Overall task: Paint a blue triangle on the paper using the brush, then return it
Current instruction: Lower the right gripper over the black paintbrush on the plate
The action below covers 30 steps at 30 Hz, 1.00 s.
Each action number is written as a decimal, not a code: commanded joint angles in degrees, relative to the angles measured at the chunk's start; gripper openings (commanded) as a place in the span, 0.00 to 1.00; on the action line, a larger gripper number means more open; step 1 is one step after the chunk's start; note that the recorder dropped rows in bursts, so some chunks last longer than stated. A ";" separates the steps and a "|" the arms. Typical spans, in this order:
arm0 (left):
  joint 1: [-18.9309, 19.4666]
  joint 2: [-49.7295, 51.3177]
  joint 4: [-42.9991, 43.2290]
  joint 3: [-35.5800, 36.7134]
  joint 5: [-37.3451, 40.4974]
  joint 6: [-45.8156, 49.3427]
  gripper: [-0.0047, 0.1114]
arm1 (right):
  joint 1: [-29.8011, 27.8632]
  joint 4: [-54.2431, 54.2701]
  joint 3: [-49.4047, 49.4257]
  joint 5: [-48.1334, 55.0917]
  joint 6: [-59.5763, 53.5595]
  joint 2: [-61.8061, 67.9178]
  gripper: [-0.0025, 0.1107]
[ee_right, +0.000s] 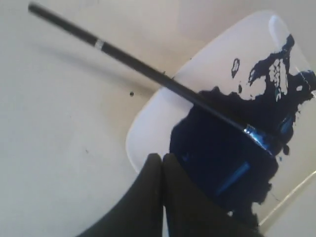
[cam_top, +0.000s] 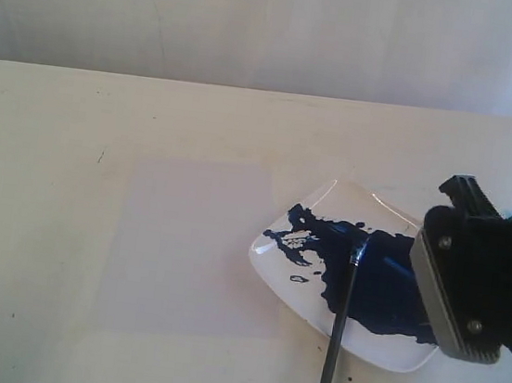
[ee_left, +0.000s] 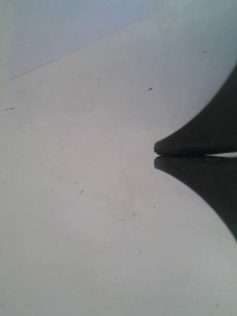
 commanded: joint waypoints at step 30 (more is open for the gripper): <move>-0.43 0.06 0.00 0.16 -0.14 -0.29 0.04 | 21.42 -17.10 -0.42 -11.59 -12.98 15.91 0.45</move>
